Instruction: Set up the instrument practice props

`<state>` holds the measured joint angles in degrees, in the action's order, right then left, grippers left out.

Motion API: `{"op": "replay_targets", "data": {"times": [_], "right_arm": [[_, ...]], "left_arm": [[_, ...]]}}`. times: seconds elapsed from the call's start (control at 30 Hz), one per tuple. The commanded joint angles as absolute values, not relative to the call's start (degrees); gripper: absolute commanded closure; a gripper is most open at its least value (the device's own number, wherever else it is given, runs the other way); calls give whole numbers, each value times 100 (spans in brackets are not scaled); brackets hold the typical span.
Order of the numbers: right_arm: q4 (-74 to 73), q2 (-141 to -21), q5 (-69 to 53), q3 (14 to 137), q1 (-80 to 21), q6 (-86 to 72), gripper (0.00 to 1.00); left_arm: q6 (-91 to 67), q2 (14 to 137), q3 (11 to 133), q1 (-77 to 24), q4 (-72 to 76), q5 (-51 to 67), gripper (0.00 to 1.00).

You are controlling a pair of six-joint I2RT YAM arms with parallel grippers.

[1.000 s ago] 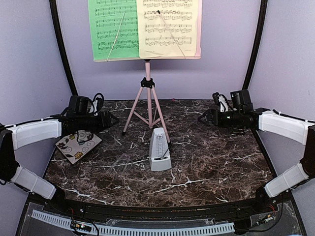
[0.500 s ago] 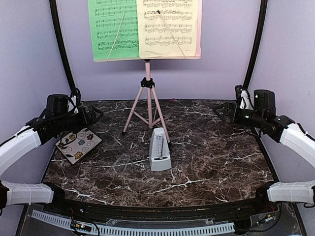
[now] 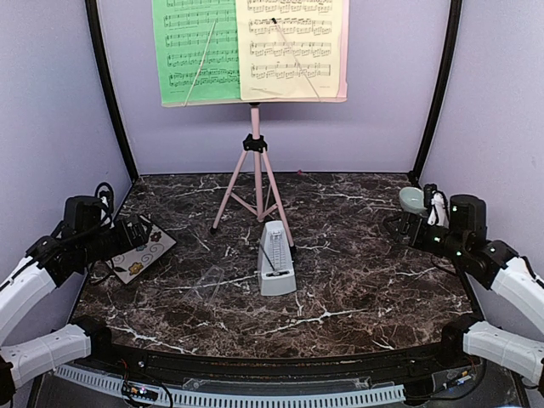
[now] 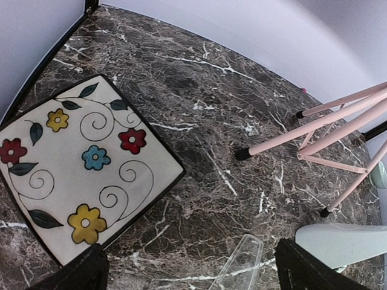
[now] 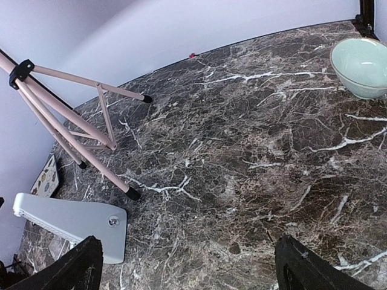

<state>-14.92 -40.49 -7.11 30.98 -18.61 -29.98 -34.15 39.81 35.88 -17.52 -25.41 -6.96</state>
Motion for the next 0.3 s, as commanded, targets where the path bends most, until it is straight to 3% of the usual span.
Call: {"op": "replay_targets", "data": {"times": [0.0, 0.27], "right_arm": [[-1173, -3978, -532, 2985, -1820, -3166, 0], [-1112, -4066, -497, 3112, -1821, -3155, 0]], "left_arm": [[-3482, 4126, 3450, -1727, -2737, -1061, 1], [-3619, 4500, 3509, -1731, -2510, -1119, 1]]}}
